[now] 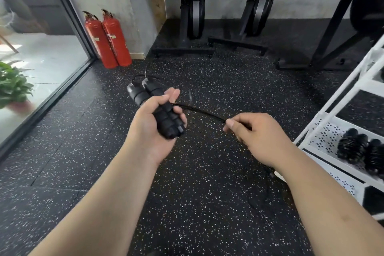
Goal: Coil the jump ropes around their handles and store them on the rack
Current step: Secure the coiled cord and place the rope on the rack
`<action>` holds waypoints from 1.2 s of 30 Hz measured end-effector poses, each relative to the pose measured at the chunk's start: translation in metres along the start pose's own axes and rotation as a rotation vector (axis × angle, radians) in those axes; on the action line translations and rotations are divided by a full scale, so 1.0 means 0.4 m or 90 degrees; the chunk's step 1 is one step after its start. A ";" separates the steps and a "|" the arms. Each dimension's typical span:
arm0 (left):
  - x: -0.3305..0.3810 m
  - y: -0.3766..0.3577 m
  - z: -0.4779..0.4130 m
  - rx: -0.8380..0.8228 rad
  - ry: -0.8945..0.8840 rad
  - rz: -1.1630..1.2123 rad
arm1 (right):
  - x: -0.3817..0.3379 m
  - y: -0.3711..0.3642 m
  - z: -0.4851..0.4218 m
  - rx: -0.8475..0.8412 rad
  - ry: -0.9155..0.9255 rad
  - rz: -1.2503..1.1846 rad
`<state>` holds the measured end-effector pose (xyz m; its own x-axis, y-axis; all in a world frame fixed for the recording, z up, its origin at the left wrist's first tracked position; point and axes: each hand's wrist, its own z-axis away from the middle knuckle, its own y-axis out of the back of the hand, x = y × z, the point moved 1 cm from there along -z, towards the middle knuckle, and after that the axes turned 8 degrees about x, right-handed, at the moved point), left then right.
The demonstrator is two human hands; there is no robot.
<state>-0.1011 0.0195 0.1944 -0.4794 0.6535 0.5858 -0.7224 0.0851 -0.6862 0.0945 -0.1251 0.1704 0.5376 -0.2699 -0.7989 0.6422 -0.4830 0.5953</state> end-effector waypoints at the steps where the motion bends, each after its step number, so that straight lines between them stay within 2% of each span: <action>1: -0.007 0.001 0.003 -0.004 0.016 -0.009 | 0.000 -0.005 -0.001 0.010 0.004 -0.001; 6: -0.125 -0.028 0.045 -0.114 0.140 -0.130 | -0.012 -0.042 -0.003 0.042 0.038 0.006; 9: -0.152 -0.038 0.048 -0.108 0.152 -0.156 | -0.014 -0.048 -0.005 0.029 0.042 0.023; 13: -0.074 -0.022 0.017 -0.039 0.073 -0.080 | -0.013 -0.026 0.002 -0.023 0.013 0.003; 18: 0.003 0.011 -0.009 0.035 -0.028 0.011 | 0.000 -0.008 0.000 -0.025 0.007 0.016; 24: -0.107 -0.015 0.039 -0.071 0.127 -0.092 | -0.006 -0.039 -0.003 0.018 0.047 0.048; 28: -0.149 -0.031 0.047 -0.098 0.154 -0.149 | 0.000 -0.049 -0.008 0.013 0.057 0.076; 36: -0.008 0.013 -0.010 0.058 0.008 0.025 | 0.008 0.000 -0.002 -0.032 0.015 0.081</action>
<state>-0.1013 0.0209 0.1871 -0.5027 0.6645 0.5530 -0.7456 -0.0096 -0.6663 0.0965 -0.1253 0.1679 0.6290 -0.3061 -0.7146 0.5942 -0.4035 0.6958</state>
